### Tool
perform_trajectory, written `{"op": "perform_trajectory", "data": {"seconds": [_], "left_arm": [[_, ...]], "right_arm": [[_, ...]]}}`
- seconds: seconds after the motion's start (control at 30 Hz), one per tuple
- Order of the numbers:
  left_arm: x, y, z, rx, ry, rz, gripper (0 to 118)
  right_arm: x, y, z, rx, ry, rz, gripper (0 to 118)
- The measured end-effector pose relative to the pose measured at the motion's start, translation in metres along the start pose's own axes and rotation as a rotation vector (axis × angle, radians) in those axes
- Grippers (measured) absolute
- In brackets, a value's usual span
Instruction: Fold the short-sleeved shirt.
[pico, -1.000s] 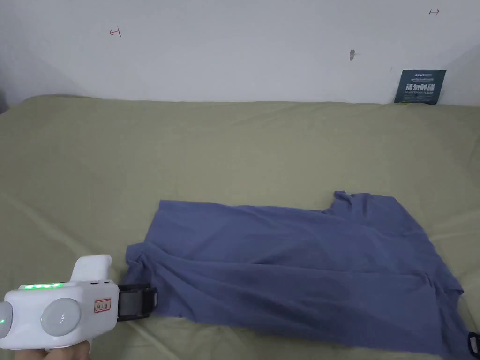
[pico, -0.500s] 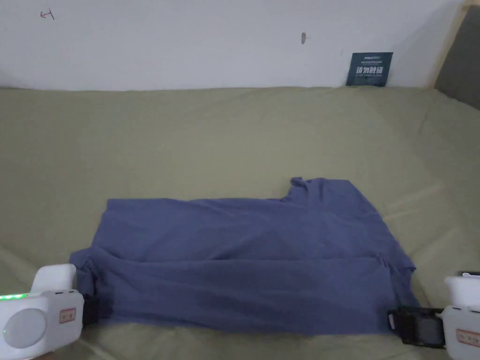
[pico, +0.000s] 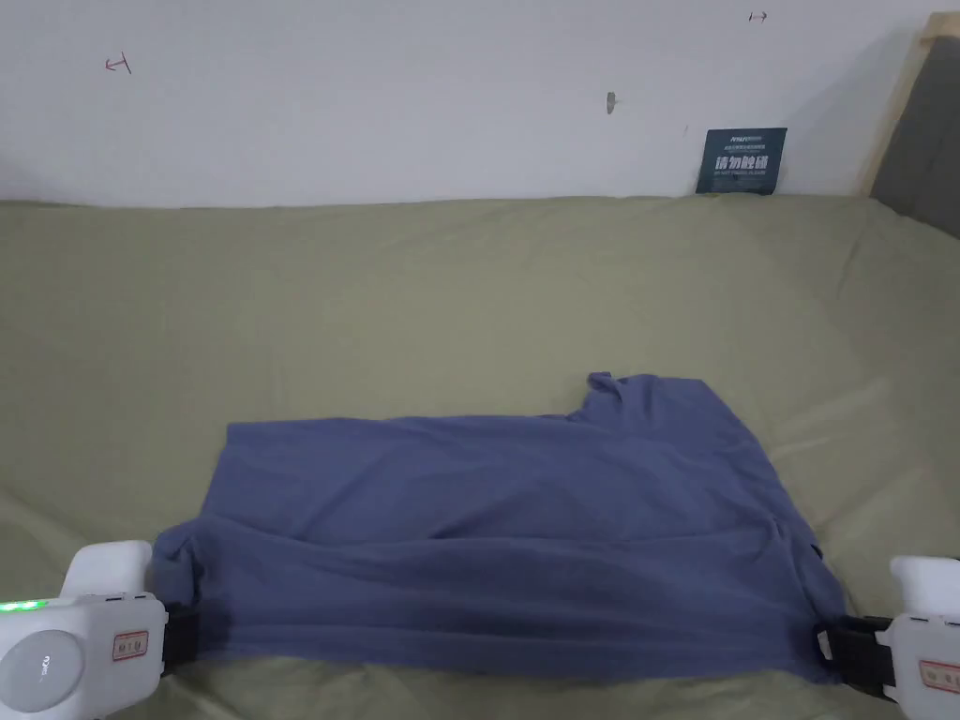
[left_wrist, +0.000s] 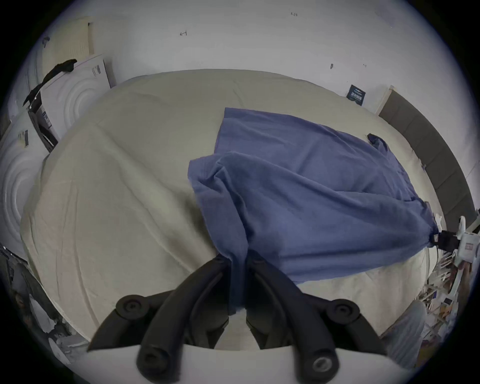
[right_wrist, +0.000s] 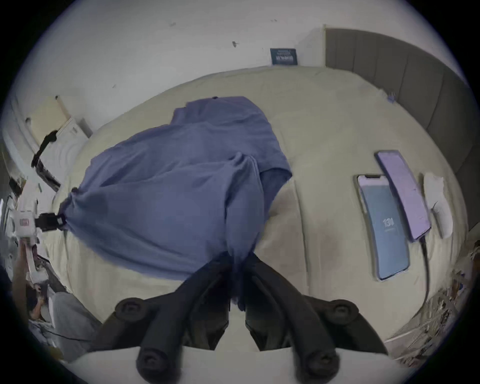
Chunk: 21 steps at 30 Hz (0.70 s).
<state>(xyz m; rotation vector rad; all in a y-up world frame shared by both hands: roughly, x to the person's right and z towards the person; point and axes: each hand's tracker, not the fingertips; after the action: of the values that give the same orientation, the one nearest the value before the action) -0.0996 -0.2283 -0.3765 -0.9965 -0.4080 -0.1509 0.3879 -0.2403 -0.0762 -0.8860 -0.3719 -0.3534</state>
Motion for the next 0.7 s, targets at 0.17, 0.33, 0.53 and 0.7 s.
{"op": "perform_trajectory", "data": {"seconds": [0.17, 0.33, 0.53, 0.7], "left_arm": [[-0.009, -0.03, 0.039, 0.008, -0.007, -0.015, 9], [-0.021, -0.074, 0.065, -0.017, -0.025, 0.012, 9], [-0.035, -0.096, 0.062, -0.057, -0.051, 0.07, 9], [-0.043, -0.086, 0.067, 0.043, -0.072, 0.083, 117]], "right_arm": [[0.001, -0.026, 0.036, 0.002, 0.025, -0.006, 12], [-0.004, -0.071, 0.057, -0.03, 0.03, 0.005, 12], [-0.005, -0.094, 0.056, -0.063, 0.025, -0.005, 13], [-0.002, -0.071, 0.069, 0.054, -0.025, -0.029, 118]]}}
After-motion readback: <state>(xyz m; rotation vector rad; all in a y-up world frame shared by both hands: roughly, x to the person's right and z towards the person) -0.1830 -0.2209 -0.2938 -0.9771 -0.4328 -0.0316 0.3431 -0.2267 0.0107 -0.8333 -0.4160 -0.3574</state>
